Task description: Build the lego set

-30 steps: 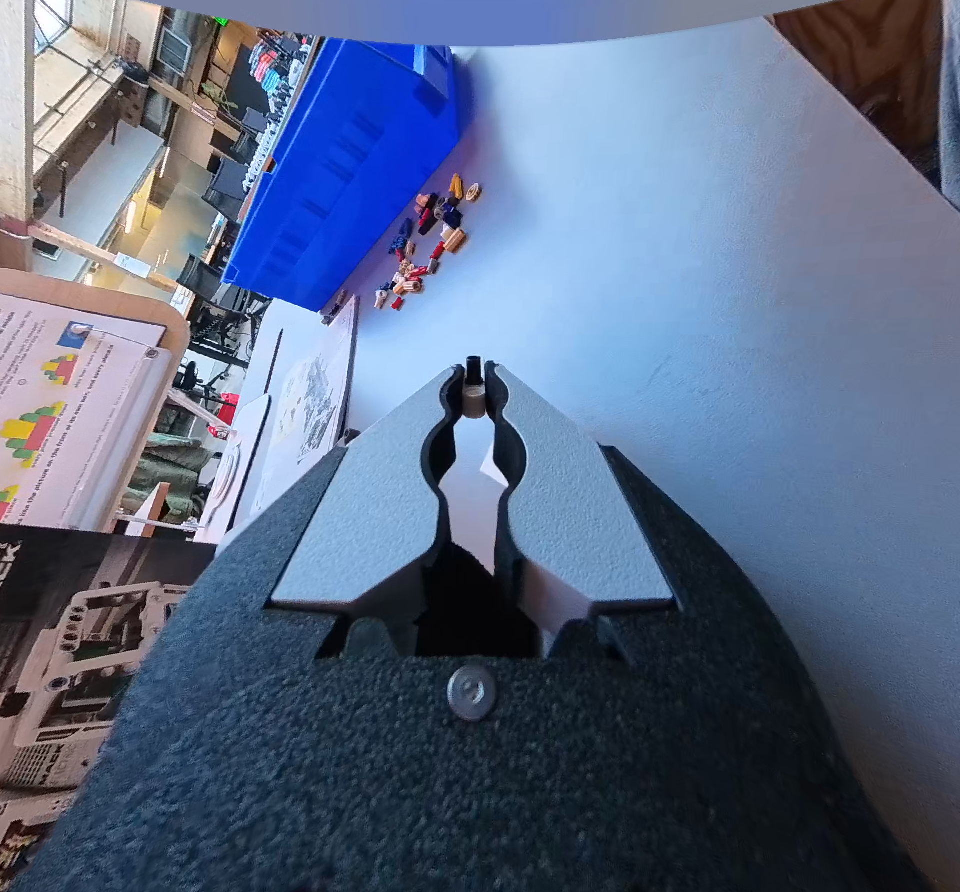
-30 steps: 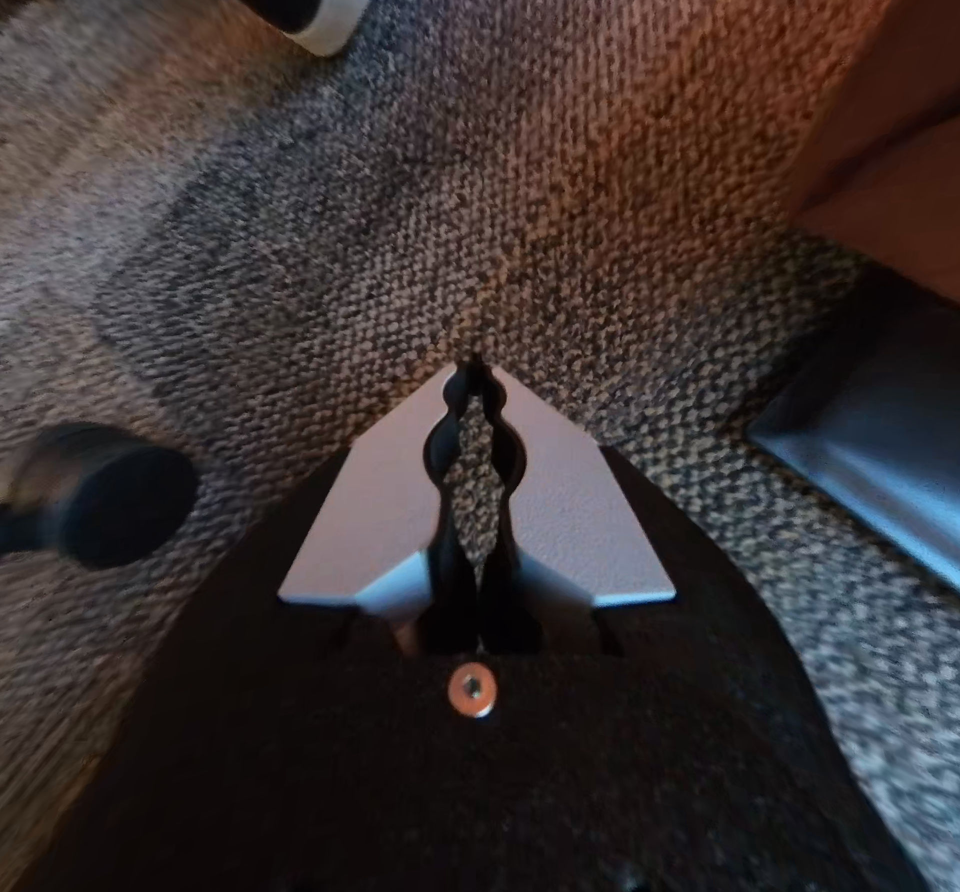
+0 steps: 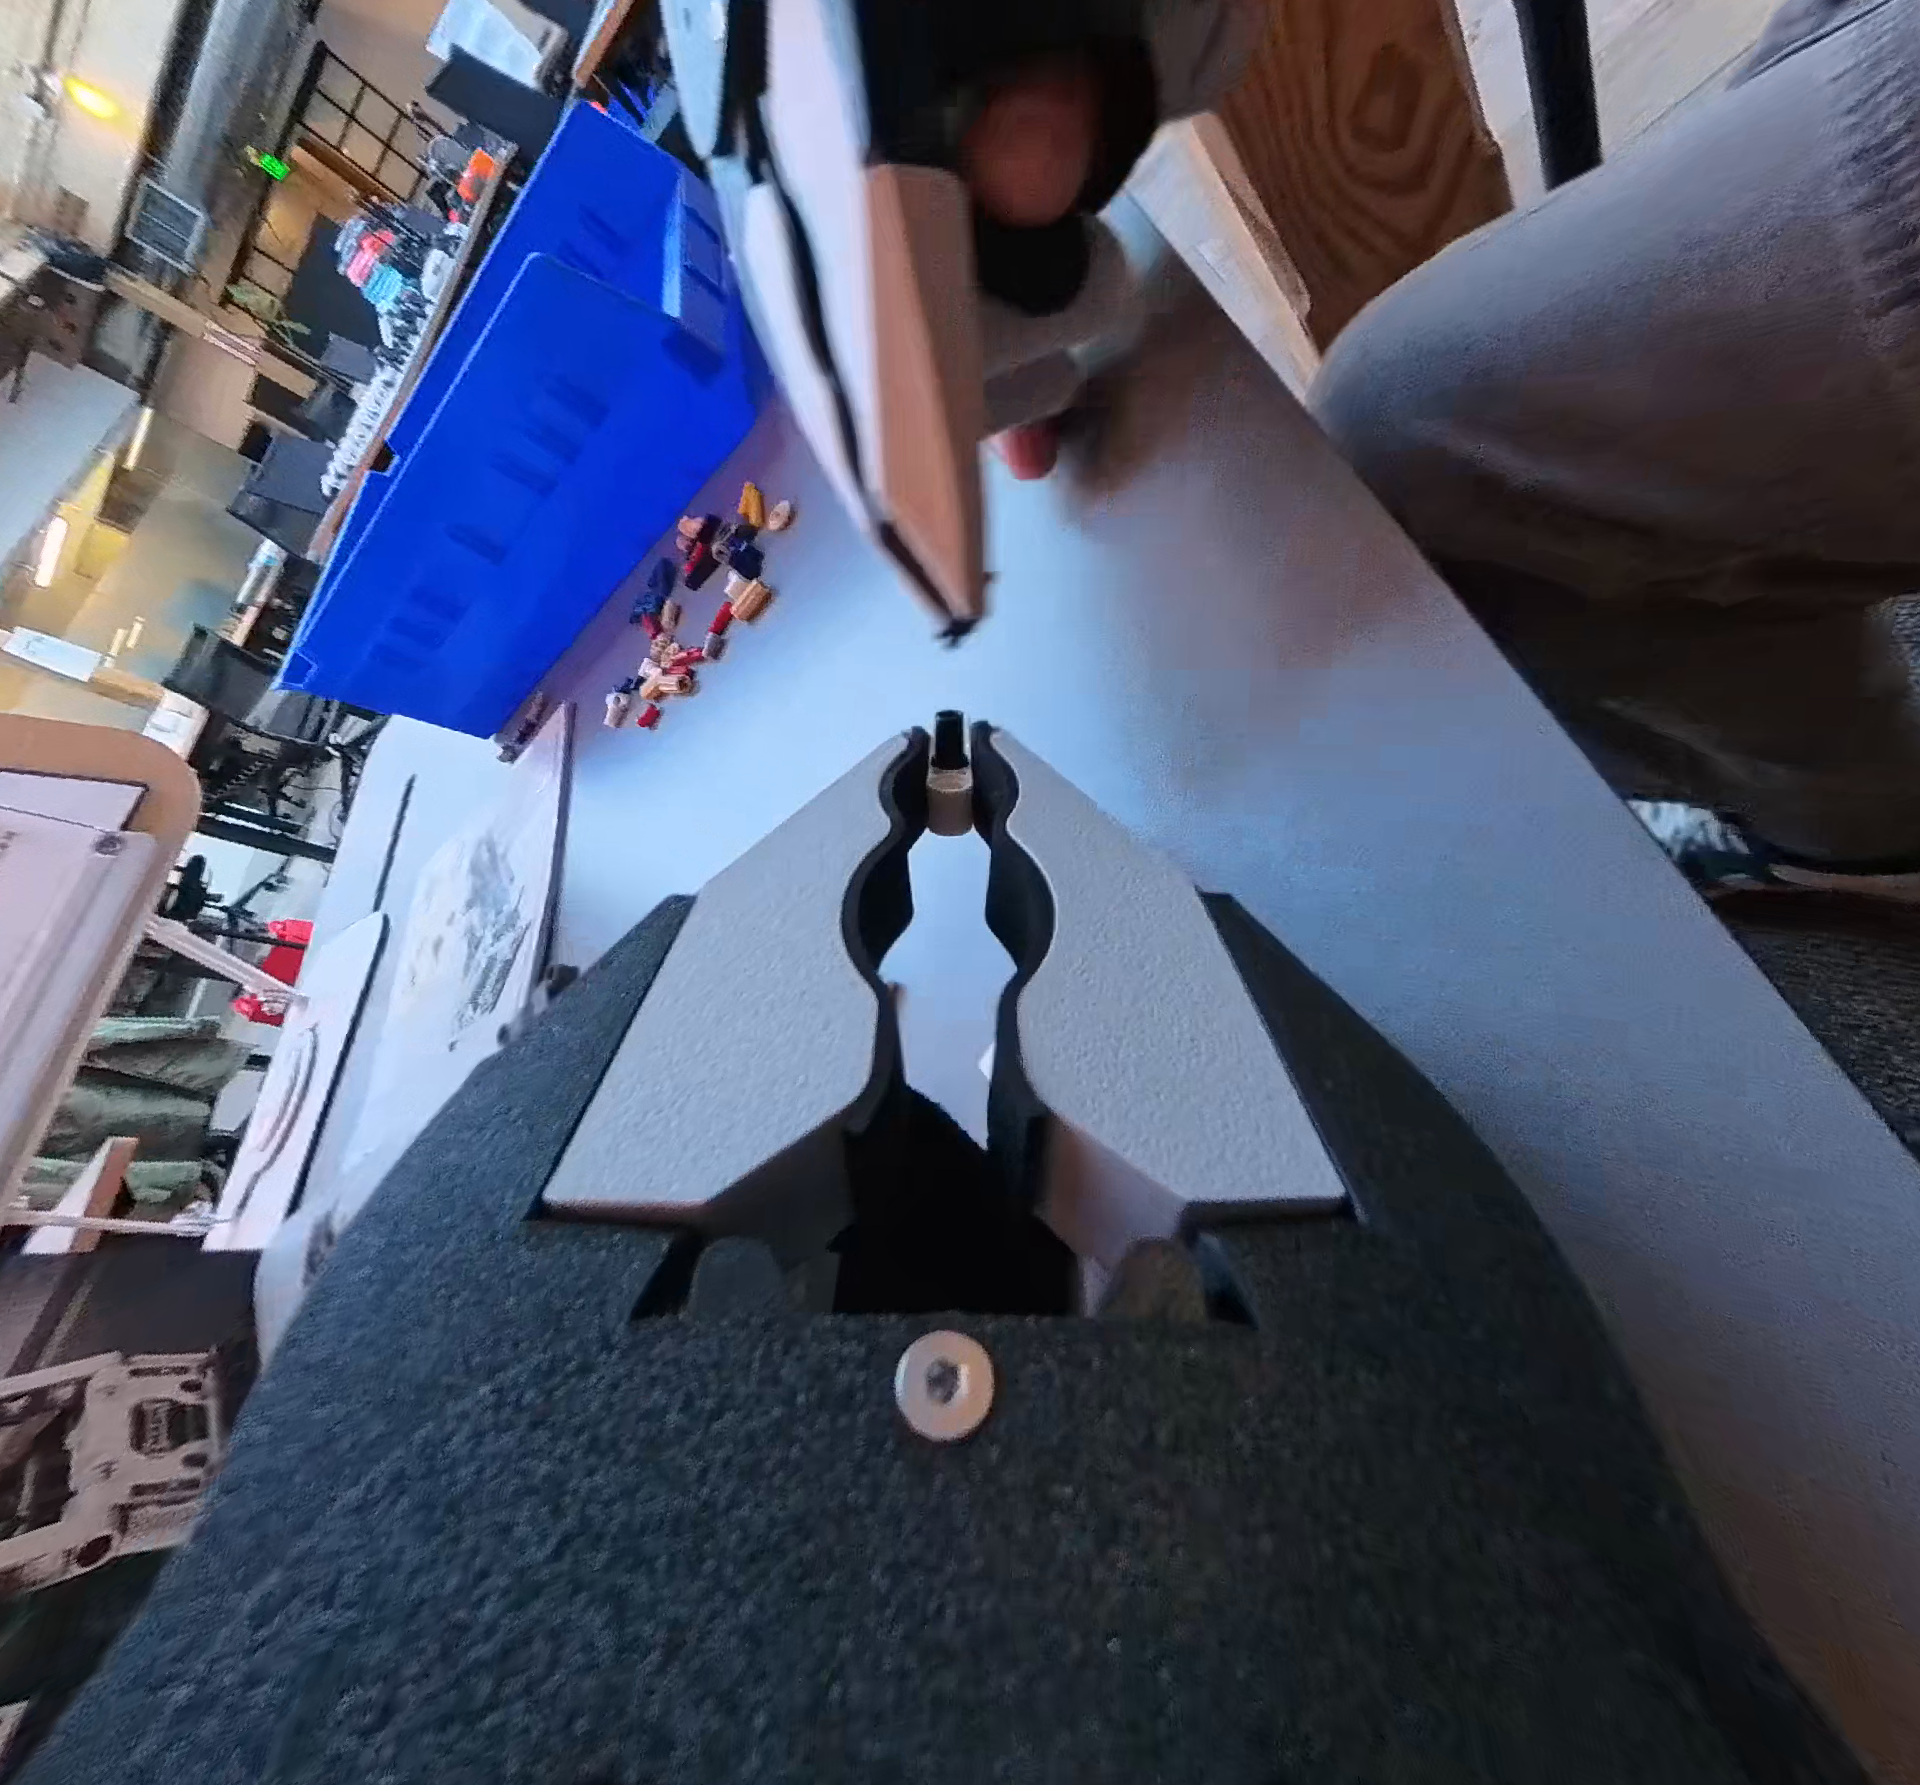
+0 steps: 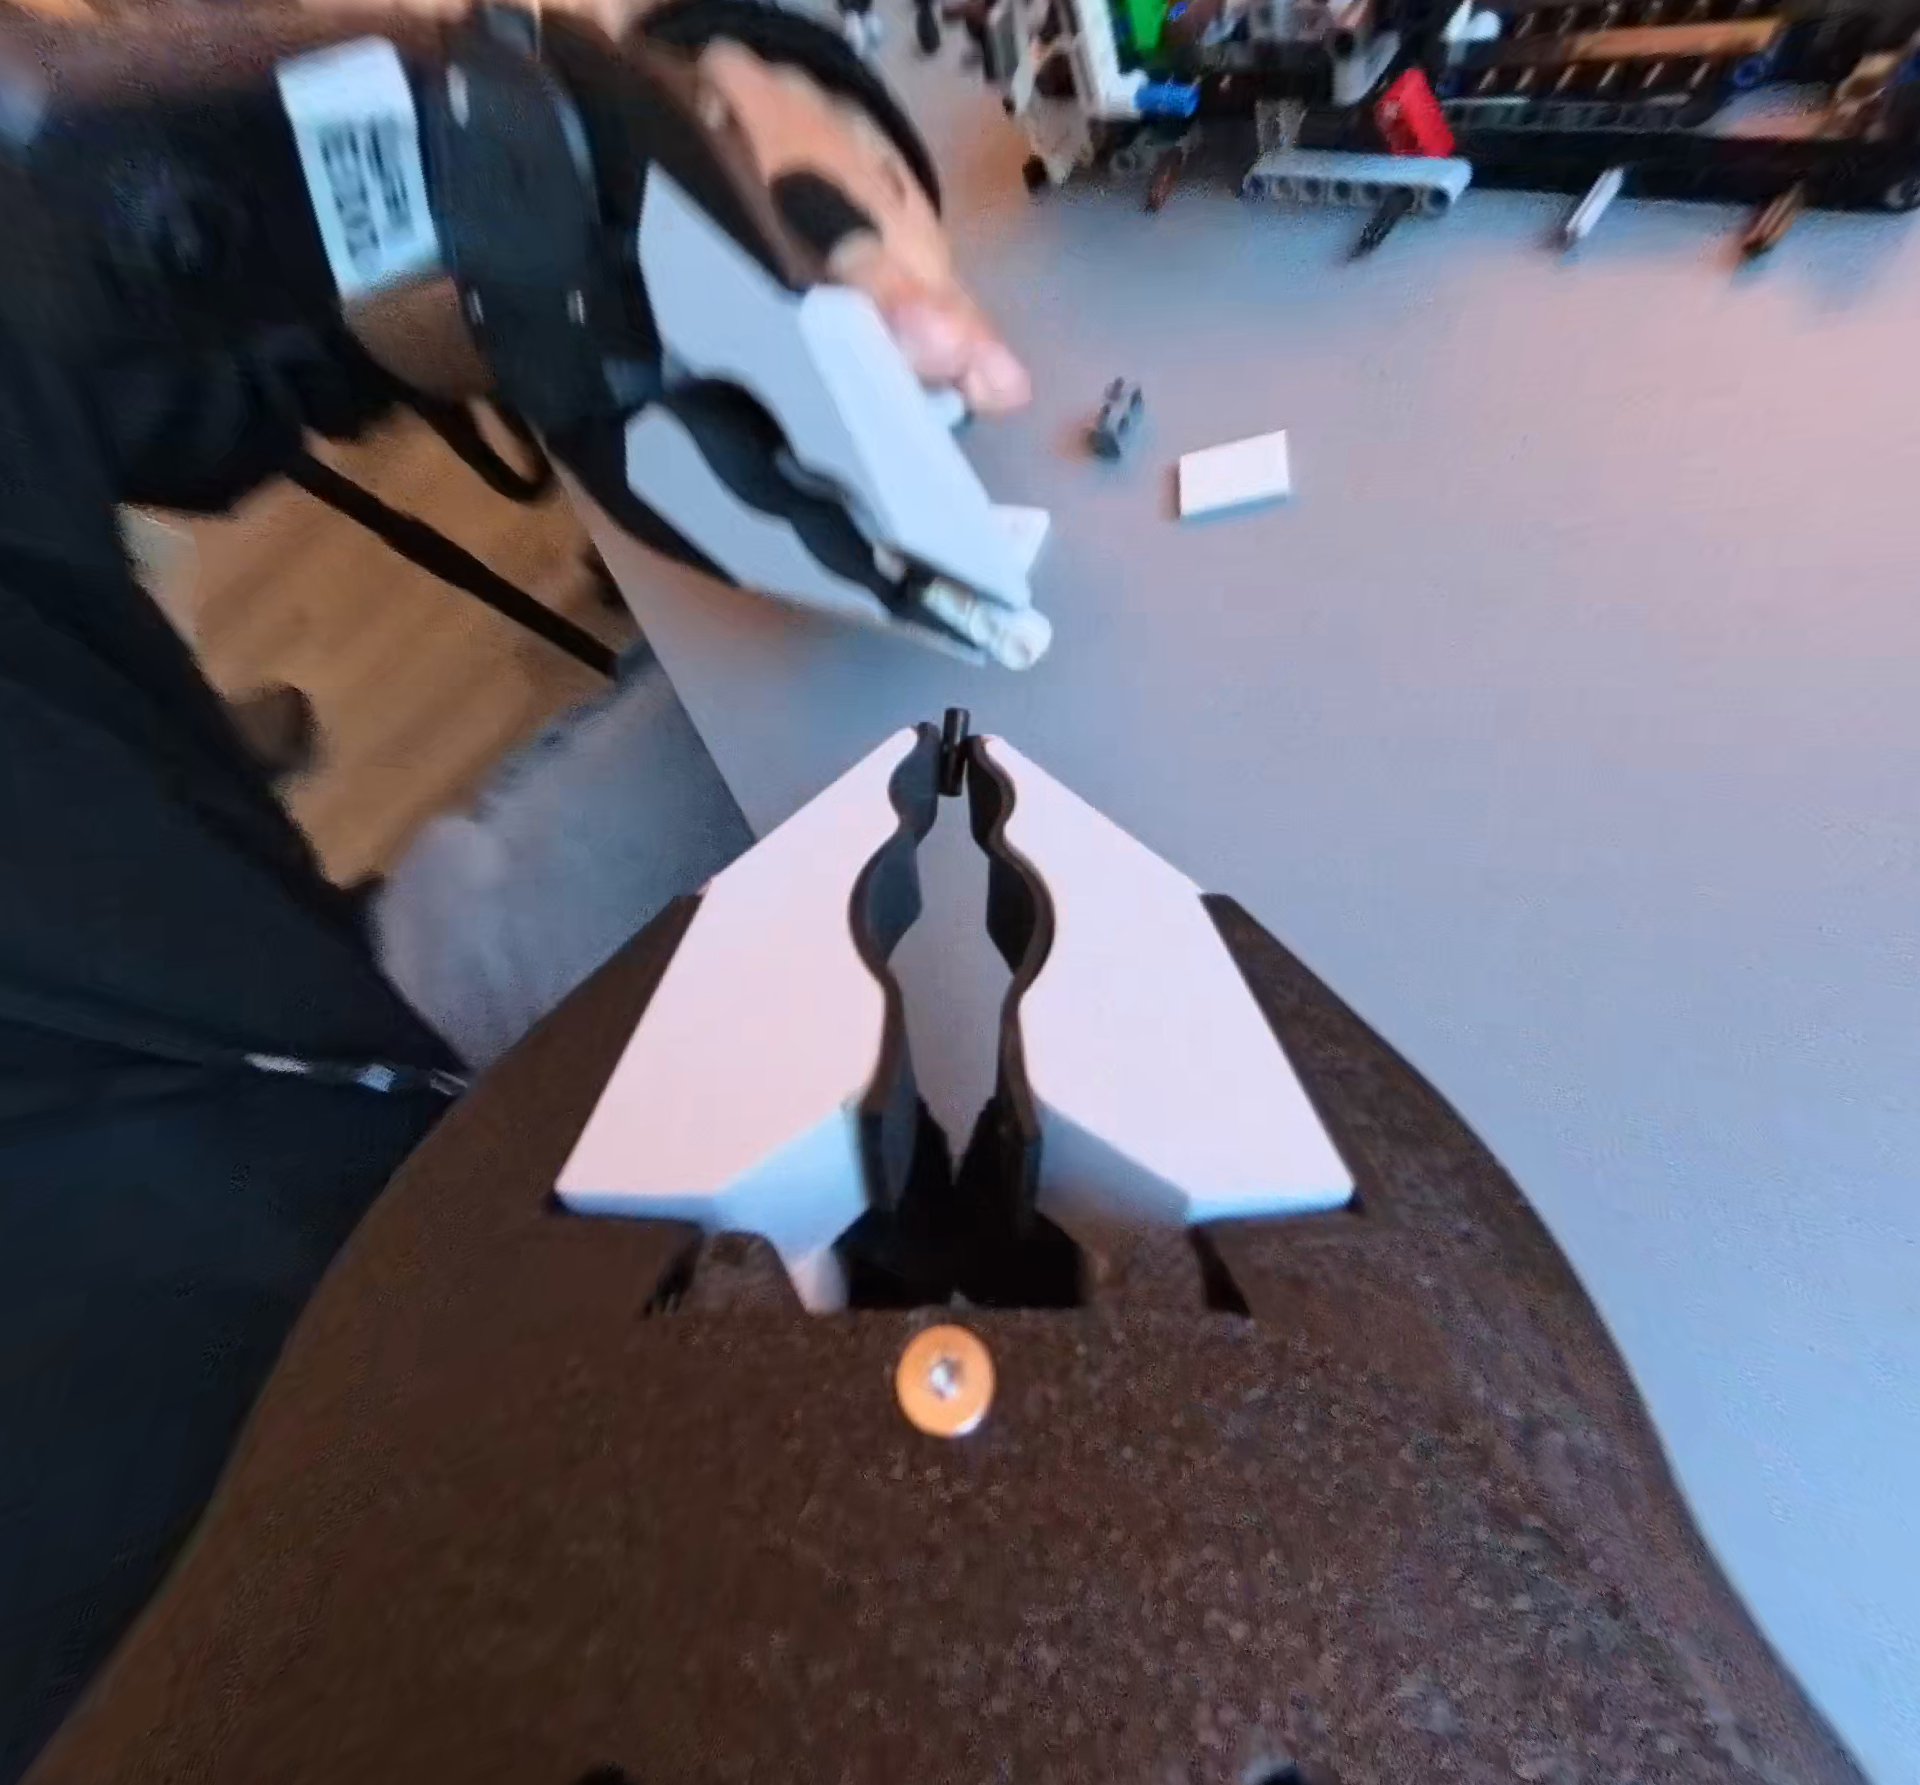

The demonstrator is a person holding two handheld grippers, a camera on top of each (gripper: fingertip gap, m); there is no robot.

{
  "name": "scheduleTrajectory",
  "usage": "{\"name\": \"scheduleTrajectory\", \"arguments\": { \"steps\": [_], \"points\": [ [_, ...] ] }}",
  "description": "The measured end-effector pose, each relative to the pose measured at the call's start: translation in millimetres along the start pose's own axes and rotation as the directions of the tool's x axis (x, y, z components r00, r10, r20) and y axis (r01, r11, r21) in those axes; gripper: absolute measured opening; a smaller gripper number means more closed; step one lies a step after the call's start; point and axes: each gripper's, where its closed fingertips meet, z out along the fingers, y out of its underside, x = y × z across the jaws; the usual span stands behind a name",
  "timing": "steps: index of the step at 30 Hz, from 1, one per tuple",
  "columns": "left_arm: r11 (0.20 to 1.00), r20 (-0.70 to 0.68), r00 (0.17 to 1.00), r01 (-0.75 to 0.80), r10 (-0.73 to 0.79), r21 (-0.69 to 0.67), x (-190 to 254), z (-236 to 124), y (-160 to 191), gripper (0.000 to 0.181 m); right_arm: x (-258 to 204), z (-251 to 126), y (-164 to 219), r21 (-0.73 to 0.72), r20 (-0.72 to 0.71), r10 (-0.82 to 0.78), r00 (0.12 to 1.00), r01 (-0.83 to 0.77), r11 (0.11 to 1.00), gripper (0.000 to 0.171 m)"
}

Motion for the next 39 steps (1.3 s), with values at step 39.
{"name": "scheduleTrajectory", "arguments": {
  "steps": [39],
  "points": [
    [0.533,-0.305,0.603,0.796,-0.737,0.287,-61,-32,-33,0.007,-10,-9,-96,0.663,0.089,-0.047,0.995,-0.024,0.749,0.004]
  ]
}}
